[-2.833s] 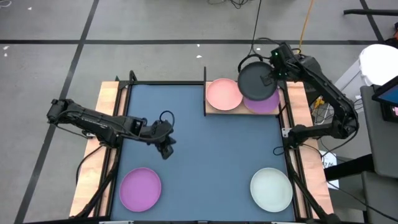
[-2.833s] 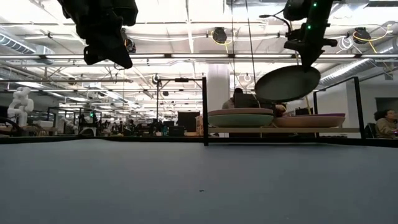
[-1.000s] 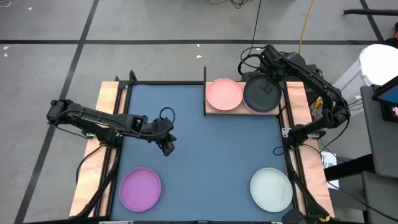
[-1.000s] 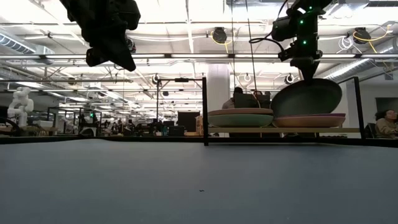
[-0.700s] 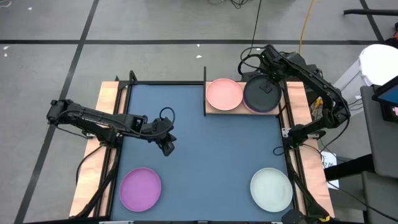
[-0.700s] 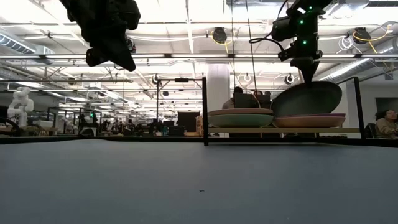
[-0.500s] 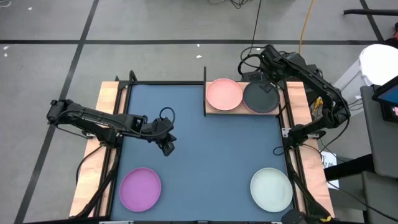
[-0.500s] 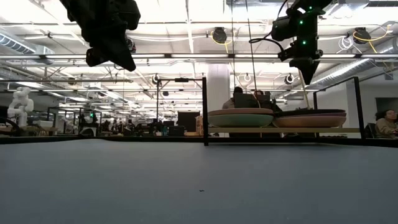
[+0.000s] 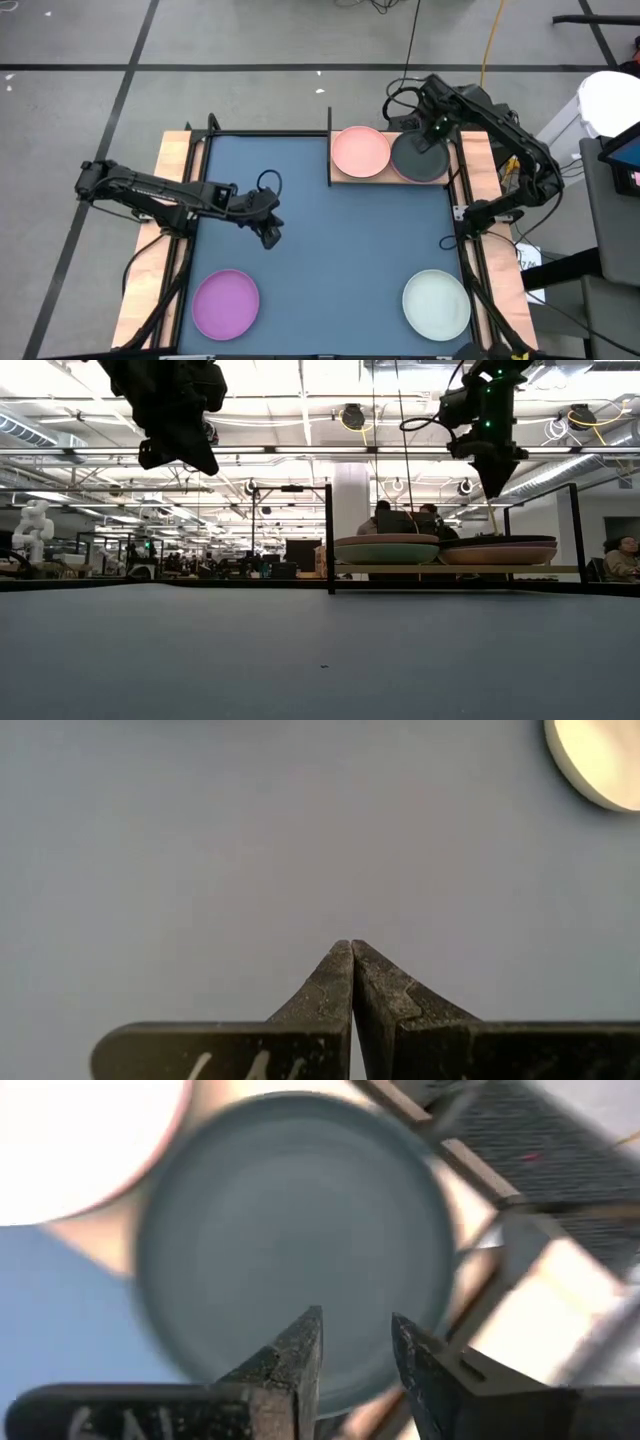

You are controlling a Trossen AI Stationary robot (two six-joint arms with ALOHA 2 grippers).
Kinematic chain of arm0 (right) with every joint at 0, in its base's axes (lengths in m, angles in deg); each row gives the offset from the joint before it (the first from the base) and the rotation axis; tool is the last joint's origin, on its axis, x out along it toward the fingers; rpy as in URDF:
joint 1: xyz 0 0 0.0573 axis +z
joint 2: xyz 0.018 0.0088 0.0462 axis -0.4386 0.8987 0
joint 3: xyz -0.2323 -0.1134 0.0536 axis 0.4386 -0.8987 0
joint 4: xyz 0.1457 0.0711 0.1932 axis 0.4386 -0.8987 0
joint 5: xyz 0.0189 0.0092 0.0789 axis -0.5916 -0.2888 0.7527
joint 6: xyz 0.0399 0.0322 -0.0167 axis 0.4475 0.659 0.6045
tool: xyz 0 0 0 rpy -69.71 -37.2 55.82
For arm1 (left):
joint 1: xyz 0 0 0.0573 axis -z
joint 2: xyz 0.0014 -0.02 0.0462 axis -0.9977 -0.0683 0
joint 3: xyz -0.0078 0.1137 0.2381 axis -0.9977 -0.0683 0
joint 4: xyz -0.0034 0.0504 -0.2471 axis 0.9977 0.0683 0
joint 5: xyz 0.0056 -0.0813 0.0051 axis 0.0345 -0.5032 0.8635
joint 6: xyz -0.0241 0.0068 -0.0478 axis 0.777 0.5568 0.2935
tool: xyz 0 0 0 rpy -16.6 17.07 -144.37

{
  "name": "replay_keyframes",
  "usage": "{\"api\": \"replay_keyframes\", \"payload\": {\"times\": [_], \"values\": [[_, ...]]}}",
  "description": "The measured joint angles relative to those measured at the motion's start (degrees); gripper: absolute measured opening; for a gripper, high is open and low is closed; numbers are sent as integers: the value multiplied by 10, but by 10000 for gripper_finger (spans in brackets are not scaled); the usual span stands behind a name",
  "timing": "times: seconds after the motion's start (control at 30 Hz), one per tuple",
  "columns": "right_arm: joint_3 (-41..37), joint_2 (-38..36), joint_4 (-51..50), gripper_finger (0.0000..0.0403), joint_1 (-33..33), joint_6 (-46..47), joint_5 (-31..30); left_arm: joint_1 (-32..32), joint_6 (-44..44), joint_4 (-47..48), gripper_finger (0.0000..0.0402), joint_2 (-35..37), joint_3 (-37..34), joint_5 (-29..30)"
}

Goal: Place and stack plates onto a shelf
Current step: Stack the purple plate on top of the orange plate on the shelf

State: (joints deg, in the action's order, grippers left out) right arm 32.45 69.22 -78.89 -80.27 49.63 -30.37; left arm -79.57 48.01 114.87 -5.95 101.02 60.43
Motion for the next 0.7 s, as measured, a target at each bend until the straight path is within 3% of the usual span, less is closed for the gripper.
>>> {"api": "replay_keyframes", "payload": {"times": [0.13, 0.37, 0.5, 0.7], "values": [[0, -25, -4, 106, 33, 31, 44, -7, 1, 2, 4, 0, 0, -33], [0, -93, -5, 106, 112, 111, 58, -9, 1, 38, 7, 0, 0, -99], [0, -129, -3, 107, 157, 163, 59, 9, -22, 76, 34, 0, 0, -139], [0, -162, 13, 107, 226, 226, 89, 34, -48, 128, 85, 0, 0, -141]]}}
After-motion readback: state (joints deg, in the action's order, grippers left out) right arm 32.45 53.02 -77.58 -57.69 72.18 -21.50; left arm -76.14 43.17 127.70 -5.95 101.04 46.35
